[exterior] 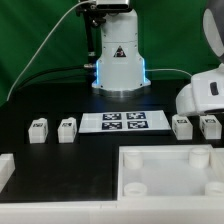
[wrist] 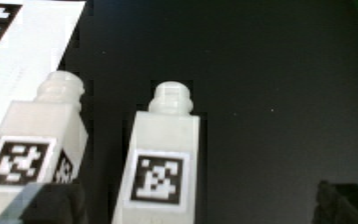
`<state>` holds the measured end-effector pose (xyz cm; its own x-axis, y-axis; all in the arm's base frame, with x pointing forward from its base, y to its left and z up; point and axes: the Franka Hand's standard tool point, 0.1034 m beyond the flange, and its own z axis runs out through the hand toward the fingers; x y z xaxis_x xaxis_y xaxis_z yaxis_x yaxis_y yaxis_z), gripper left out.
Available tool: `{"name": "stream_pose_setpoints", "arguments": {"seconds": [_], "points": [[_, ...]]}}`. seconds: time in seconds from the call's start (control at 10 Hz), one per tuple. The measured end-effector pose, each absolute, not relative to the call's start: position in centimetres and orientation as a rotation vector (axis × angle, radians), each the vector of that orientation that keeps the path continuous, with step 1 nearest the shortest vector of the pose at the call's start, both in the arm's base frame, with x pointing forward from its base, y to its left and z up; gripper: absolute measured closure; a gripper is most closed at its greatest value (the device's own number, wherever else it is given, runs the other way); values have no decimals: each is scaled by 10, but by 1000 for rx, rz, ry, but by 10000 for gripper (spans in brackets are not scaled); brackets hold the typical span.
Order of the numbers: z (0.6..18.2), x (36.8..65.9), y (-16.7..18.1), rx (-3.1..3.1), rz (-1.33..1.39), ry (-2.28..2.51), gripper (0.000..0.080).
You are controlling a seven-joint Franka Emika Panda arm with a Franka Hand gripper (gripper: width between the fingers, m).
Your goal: Assemble one leg
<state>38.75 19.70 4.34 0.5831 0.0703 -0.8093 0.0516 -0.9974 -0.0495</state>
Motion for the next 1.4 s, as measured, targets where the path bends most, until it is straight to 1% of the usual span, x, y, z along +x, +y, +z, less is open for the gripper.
{"name": "stream_pose_setpoints", "arguments": {"seconds": [0.2,0.5,0.7,1.0,1.1,1.2,1.3,1.4], "points": [[30,377,198,-2787,1402,-111,151],[15,368,196,-2787,1408,-96,151],[10,367,196,-2784,1406,-107,151],[10,367,196,-2783,1405,-108,160],[10,367,196,-2783,1405,-108,318],[10,367,196,-2783,1405,-108,318],[10,367,196,-2783,1405,-108,515],[10,367,196,-2783,1405,-108,512]]}}
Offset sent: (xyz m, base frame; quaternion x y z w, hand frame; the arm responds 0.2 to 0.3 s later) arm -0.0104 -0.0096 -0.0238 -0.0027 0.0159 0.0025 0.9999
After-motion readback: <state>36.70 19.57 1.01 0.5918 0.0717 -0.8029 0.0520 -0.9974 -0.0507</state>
